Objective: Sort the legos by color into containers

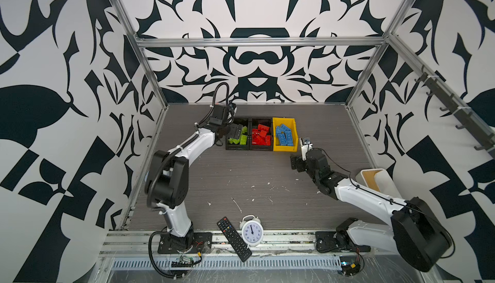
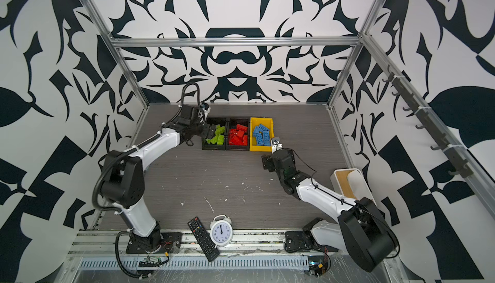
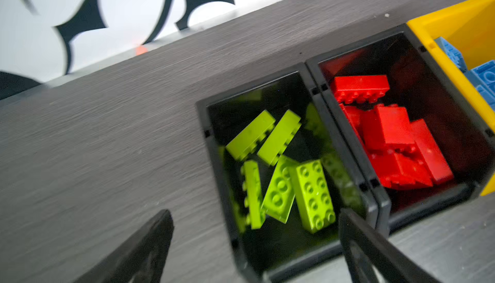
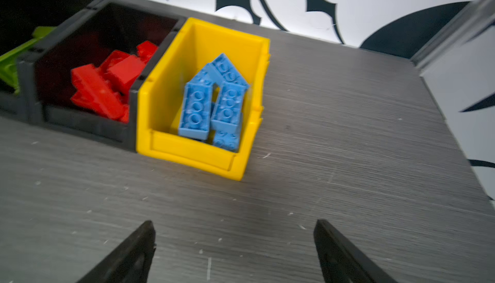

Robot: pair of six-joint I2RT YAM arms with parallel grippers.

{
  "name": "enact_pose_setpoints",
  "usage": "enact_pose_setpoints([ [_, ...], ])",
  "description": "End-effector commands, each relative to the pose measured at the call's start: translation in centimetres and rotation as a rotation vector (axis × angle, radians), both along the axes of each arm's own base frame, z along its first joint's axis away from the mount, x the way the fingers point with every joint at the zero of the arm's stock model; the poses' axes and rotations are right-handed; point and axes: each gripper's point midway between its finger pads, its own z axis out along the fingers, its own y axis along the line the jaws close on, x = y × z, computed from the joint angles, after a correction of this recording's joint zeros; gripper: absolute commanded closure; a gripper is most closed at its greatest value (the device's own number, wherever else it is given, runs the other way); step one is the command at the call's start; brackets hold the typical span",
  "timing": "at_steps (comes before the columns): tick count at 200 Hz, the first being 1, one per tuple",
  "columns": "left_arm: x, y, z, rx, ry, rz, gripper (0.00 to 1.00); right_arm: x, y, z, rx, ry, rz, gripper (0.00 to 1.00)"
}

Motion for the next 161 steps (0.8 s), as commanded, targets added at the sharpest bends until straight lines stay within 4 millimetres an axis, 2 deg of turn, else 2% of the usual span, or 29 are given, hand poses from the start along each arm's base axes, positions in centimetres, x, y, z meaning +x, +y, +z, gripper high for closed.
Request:
enact_pose_setpoints([
  [1, -1.4, 5.6, 2.9, -0.044, -0.199, 0.198, 0.01, 1.0, -4.5, 2.2, 0.026, -0.071, -0.166, 0.05],
  [19, -4.4, 9.4, 2.3, -0.086, -0.298, 0.279, 0.01, 0.9, -8.3, 1.5, 0.034, -0.082, -0.289, 0.04],
  [36, -6.6, 12.2, 1.5, -0.091, -0.375, 0.344, 0.01, 1.2, -10.2, 1.4, 0.014, -0.108, -0.335, 0.02],
  [53, -8.1, 13.4, -0.1, -0.087, -0.38, 0.372, 0.01, 1.6, -11.3, 0.9, -0.002, -0.123, -0.362, 0.01],
  [67, -8.6, 14.3, -1.3, -0.072, -0.375, 0.414, 0.01, 2.1, -11.8, -0.3, -0.011, -0.102, -0.378, 0.0],
  [94, -7.9, 14.4, -2.7, -0.068, -0.391, 0.4, 0.01, 3.4, -12.2, -1.8, -0.042, -0.09, -0.381, 0.0],
  [98, -7.6, 14.3, -3.7, -0.058, -0.375, 0.389, 0.01, 3.5, -12.2, -2.0, -0.05, -0.087, -0.382, 0.0],
  [119, -7.0, 13.9, -5.6, -0.072, -0.389, 0.357, 0.01, 3.7, -12.2, -2.6, -0.066, -0.139, -0.368, 0.0],
  [132, -6.8, 13.6, -6.9, -0.09, -0.393, 0.337, 0.01, 3.3, -11.9, -3.6, -0.05, -0.178, -0.344, 0.0],
  [141, -6.7, 13.7, -7.4, -0.099, -0.411, 0.332, 0.01, 3.3, -11.4, -4.4, -0.056, -0.189, -0.308, 0.0],
  [147, -6.5, 13.9, -7.2, -0.09, -0.427, 0.334, 0.01, 3.5, -11.5, -4.1, -0.06, -0.223, -0.312, 0.0],
  [161, -6.6, 14.1, -7.8, -0.097, -0.351, 0.361, 0.01, 3.5, -11.3, -4.4, -0.056, -0.18, -0.31, 0.0],
])
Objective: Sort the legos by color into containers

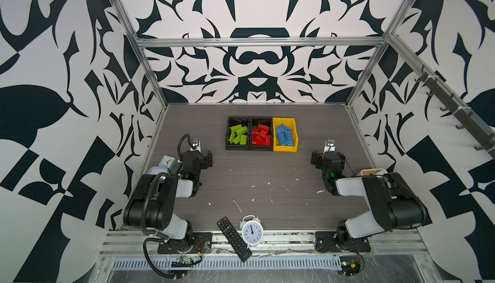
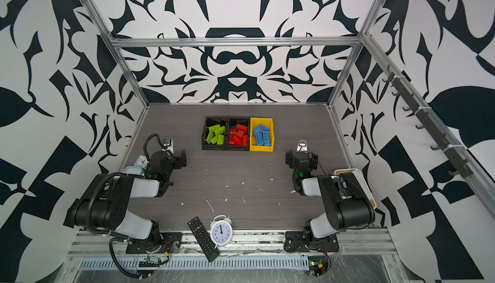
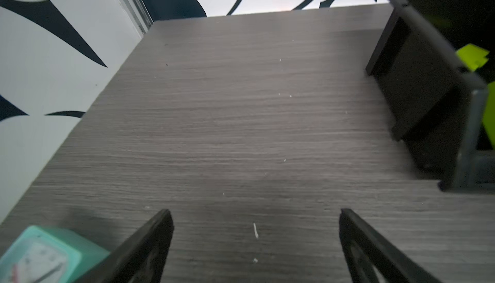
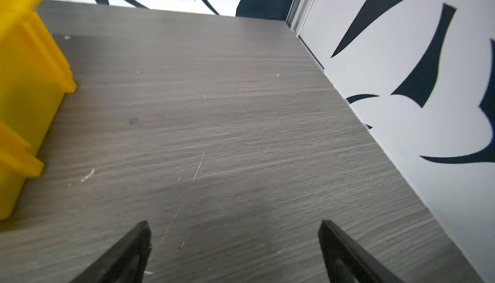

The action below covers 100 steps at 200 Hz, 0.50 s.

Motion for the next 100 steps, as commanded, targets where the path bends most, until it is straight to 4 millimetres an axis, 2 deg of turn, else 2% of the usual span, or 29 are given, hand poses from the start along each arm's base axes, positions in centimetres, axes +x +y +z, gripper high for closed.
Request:
enact_pose_setpoints([
  [1, 1.3, -0.08, 3.0, -0.041, -0.103, 0.002, 0.01, 1.45, 0.47, 3.25, 0.006, -0.139, 0.022, 0.0],
  [100, 1.76, 0.14, 3.11, -0.028, -0.117, 0.014, 0.01, 1.71, -0.03, 3.21, -0.011, -0.13, -0.007, 0.0],
])
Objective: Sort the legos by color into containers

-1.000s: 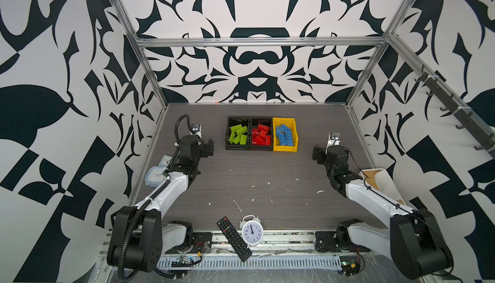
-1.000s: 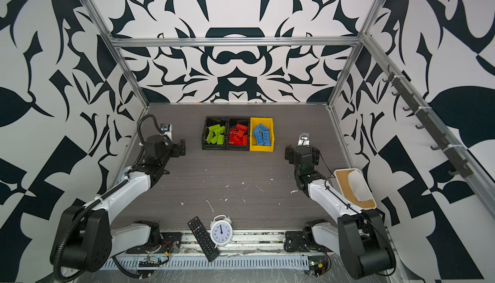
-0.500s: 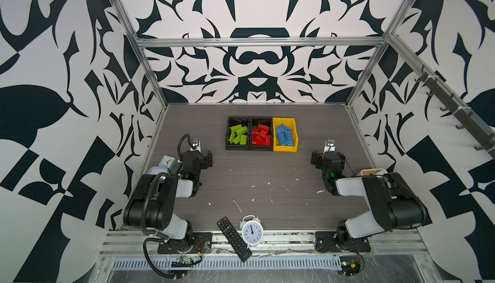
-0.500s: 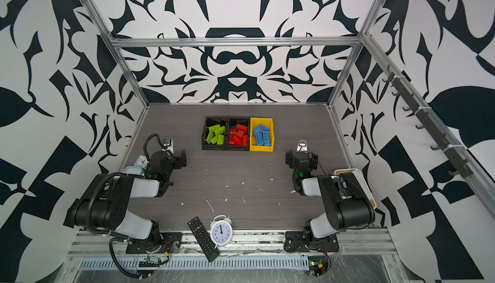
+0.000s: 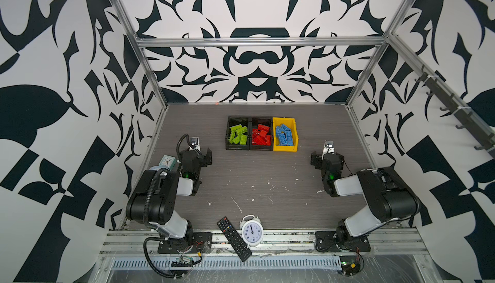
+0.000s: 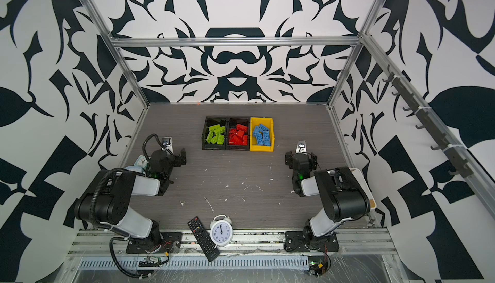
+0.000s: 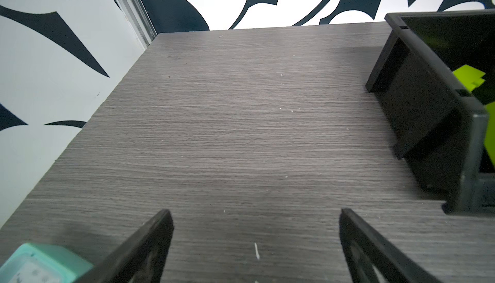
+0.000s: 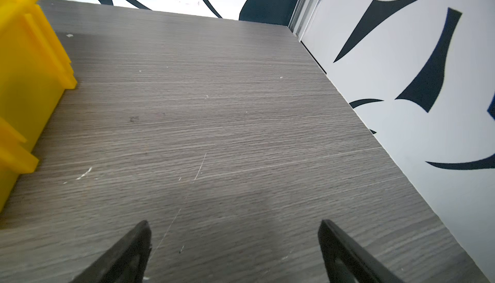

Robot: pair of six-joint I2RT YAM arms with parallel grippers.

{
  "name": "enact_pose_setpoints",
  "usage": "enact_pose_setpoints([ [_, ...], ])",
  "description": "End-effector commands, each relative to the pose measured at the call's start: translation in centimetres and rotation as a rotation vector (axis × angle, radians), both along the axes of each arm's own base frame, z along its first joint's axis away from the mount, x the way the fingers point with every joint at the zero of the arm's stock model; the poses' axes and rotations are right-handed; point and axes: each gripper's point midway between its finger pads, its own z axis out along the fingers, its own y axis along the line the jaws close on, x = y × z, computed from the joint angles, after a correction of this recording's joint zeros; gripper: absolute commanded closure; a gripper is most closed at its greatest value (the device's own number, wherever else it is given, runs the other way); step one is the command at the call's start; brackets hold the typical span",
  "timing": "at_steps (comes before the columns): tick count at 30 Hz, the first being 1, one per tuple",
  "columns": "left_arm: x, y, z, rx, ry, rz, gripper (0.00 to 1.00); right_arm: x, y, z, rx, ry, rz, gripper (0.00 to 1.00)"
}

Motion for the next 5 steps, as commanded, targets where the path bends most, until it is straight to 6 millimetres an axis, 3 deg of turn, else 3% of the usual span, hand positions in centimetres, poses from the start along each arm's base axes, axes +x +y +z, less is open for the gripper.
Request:
enact_pose_setpoints([
  [1, 0.56, 0.05, 1.06, -0.013, -0.039, 0.005, 0.01, 1.04, -0.15, 2.37, 0.0, -0.082, -0.016, 0.0],
  [5, 0.54, 0.08, 1.14, -0.01, -0.042, 0.006, 0.01, 1.04, -0.17, 2.34, 0.0, -0.082, -0.017, 0.0],
])
